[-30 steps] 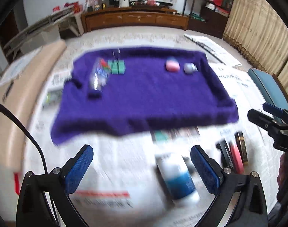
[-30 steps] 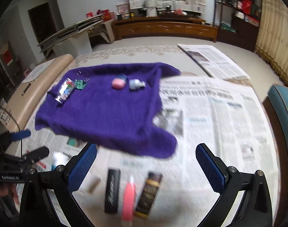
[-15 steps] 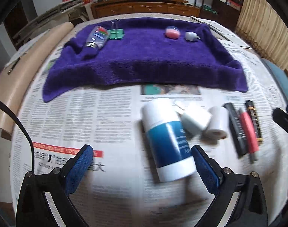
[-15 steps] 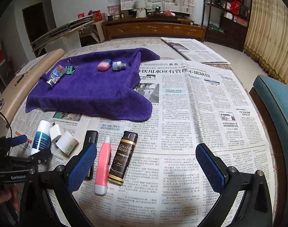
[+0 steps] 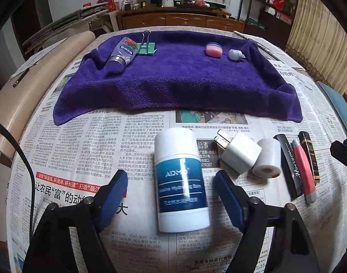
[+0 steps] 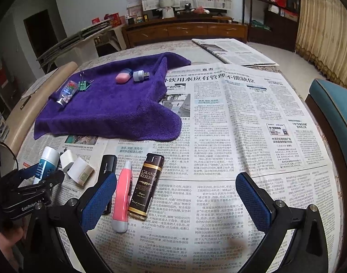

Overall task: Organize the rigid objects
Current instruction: 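Grasp the white ADMD balm stick with the left tool while the right tool returns to the items, then grasp the Grand Reserve bottle with the right tool while the left tool holds the balm stick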

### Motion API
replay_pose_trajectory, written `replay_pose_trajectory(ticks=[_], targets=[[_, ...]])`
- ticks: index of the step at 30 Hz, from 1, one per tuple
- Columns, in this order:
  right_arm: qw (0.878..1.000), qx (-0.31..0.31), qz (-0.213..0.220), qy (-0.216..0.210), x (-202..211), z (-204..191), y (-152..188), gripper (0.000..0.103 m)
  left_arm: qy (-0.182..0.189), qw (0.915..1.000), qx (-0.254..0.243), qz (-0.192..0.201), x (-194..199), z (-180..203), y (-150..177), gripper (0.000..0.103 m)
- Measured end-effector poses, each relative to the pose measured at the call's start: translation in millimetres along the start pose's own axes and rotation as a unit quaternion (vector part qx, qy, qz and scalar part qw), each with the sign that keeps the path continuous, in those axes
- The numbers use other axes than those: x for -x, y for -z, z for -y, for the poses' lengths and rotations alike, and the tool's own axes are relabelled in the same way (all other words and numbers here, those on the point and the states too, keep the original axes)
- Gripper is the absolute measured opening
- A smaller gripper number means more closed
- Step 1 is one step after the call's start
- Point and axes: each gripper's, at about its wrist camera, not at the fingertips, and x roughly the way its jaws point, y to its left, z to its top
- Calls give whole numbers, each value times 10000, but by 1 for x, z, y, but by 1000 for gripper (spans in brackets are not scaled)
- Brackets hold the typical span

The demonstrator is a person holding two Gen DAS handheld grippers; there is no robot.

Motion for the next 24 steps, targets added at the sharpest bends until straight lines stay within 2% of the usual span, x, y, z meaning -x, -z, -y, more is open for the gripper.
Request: replay_pose_trajectory(ticks=[1,3,4,8,17,24], targets=[[10000,-22,5,0,0,1,0,103,9,10000,3,45,2,0,1,67],[10000,-52,-6,33,0,2,-1,103,32,9999,24,109,5,-2,1,40],[10000,-56,-12,42,0,3,-1,103,42,9999,1,118,7,-2,2,34],[10000,-59,-35,62,-2,5,0,103,314,9994,100,112,9,-12,3,34],[9999,-47,-60,80,-6,16,3,101,313,9990,225,236,24,-32,4,34],[9994,209,-202,186,-22,-6,8,99,476,9986,212,133,20,-32,6,34]])
